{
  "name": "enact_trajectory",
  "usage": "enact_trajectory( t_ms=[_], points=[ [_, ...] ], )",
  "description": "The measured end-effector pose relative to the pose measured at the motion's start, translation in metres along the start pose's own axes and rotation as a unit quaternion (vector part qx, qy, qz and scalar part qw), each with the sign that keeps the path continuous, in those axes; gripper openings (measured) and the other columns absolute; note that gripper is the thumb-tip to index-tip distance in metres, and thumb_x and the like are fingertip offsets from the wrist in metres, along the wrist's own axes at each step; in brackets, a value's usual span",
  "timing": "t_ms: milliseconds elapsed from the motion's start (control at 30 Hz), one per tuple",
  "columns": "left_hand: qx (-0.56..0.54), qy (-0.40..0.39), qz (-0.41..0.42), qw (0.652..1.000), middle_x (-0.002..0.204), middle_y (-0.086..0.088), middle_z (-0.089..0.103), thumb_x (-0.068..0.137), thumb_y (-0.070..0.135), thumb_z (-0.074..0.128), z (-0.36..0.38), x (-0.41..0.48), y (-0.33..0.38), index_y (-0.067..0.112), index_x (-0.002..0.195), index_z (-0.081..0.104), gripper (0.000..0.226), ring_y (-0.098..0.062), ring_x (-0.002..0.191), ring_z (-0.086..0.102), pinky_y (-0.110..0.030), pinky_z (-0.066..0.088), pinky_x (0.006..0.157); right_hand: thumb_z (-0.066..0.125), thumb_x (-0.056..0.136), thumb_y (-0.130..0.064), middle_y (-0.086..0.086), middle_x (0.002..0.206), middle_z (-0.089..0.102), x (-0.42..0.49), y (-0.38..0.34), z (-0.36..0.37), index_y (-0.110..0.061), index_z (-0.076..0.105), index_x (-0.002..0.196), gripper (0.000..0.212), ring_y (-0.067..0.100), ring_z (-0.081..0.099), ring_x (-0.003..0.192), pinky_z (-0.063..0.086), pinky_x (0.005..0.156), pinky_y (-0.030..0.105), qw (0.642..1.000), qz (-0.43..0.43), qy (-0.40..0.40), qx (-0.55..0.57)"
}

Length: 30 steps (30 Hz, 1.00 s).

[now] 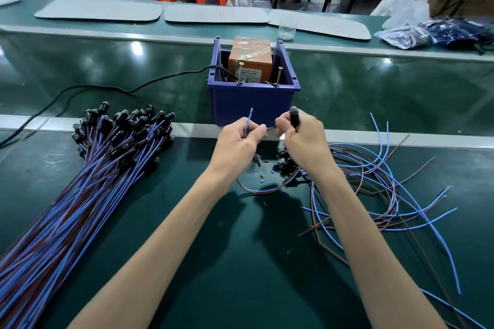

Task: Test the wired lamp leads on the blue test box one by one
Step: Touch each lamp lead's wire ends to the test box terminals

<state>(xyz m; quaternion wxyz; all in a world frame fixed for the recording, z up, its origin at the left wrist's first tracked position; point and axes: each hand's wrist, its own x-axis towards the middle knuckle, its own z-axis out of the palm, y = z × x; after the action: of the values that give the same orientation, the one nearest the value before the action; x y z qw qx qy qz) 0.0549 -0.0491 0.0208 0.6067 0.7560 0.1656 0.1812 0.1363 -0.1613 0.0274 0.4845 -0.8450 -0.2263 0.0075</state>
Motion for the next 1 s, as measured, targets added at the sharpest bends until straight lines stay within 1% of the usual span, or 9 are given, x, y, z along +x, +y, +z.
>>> enact_trajectory(
  t_ms=[100,200,267,433,533,600,733,867,1000],
  points=[
    [-0.002,0.010,-0.020,1.000,0.039,0.016,0.036,0.096,0.024,0.057,-0.006,0.002,-0.003,0.015,0.072,0.058,0.025,-0.003,0.042,0.031,-0.010,0.026,0.045,0.054,0.095,-0.009,-0.019,0.048,0.057,0.004,0.006,-0.012,-0.019,0.060,0.068,0.029,-0.007,0.046,0.045,0.033,0.055,0.014,0.998,0.054,0.006,0.034],
    [0.016,-0.010,-0.033,0.999,0.049,0.017,0.042,0.095,0.027,0.056,-0.006,0.001,-0.004,0.021,0.070,0.059,0.026,-0.002,0.045,0.034,-0.010,0.029,0.048,0.056,0.093,-0.007,-0.012,0.076,0.071,0.000,0.002,-0.016,-0.026,0.070,0.081,0.027,-0.008,0.051,0.055,0.038,0.065,0.018,0.995,0.046,-0.058,0.062],
    [0.050,-0.024,-0.030,0.998,0.062,0.008,0.048,0.096,0.030,0.055,-0.002,0.000,-0.004,0.024,0.068,0.059,0.028,-0.002,0.052,0.037,-0.016,0.033,0.055,0.062,0.091,-0.017,-0.015,0.082,0.071,-0.003,-0.001,-0.014,-0.030,0.074,0.092,0.018,-0.009,0.054,0.063,0.045,0.070,0.020,0.997,0.032,-0.060,0.047],
    [0.128,-0.060,-0.010,0.990,0.080,-0.004,0.068,0.102,0.046,0.032,-0.001,-0.006,-0.001,0.025,0.073,0.066,0.049,-0.013,0.077,0.057,-0.031,0.041,0.078,0.068,0.088,-0.029,-0.020,0.066,0.066,-0.006,-0.011,-0.014,-0.035,0.071,0.080,0.011,0.006,0.057,0.041,0.042,0.053,0.012,0.994,-0.003,-0.025,0.104],
    [0.172,-0.065,0.026,0.983,0.062,0.005,0.056,0.104,0.038,0.029,-0.001,-0.007,-0.001,0.029,0.069,0.062,0.049,-0.005,0.062,0.048,-0.029,0.033,0.064,0.071,0.086,-0.025,-0.005,0.065,0.068,-0.007,-0.013,-0.012,-0.028,0.071,0.076,0.010,0.011,0.048,0.041,0.040,0.055,0.020,0.988,-0.021,-0.062,0.139],
    [0.183,-0.070,0.034,0.980,0.064,0.007,0.055,0.104,0.036,0.031,-0.002,-0.007,-0.001,0.031,0.069,0.059,0.045,-0.005,0.063,0.047,-0.027,0.034,0.063,0.073,0.085,-0.018,-0.001,0.066,0.068,-0.007,-0.012,-0.011,-0.024,0.069,0.074,0.013,0.012,0.043,0.043,0.039,0.052,0.022,0.985,-0.025,-0.081,0.153],
    [0.138,-0.077,0.053,0.986,0.079,-0.003,0.065,0.103,0.028,0.039,-0.003,-0.005,-0.004,0.029,0.079,0.061,0.033,-0.014,0.070,0.053,-0.032,0.042,0.072,0.072,0.084,-0.009,-0.003,0.064,0.068,-0.005,-0.009,-0.015,-0.022,0.071,0.075,0.016,0.010,0.047,0.049,0.041,0.052,0.018,0.981,-0.027,-0.105,0.163],
    [0.079,-0.062,0.069,0.993,0.070,0.005,0.057,0.100,0.020,0.047,-0.003,-0.002,-0.006,0.029,0.089,0.053,0.015,-0.002,0.056,0.043,-0.015,0.036,0.055,0.074,0.082,-0.006,-0.009,0.061,0.065,-0.004,-0.007,-0.020,-0.019,0.071,0.080,0.013,0.010,0.049,0.050,0.043,0.054,0.021,0.980,-0.042,-0.126,0.150],
    [0.054,-0.057,0.079,0.994,0.061,0.009,0.044,0.099,0.017,0.050,-0.006,0.000,-0.008,0.030,0.084,0.047,0.020,-0.004,0.050,0.035,-0.016,0.032,0.050,0.073,0.082,-0.003,-0.010,0.064,0.066,-0.005,-0.009,-0.020,-0.020,0.072,0.079,0.017,0.009,0.050,0.049,0.044,0.055,0.021,0.983,-0.056,-0.116,0.128]
  ],
)
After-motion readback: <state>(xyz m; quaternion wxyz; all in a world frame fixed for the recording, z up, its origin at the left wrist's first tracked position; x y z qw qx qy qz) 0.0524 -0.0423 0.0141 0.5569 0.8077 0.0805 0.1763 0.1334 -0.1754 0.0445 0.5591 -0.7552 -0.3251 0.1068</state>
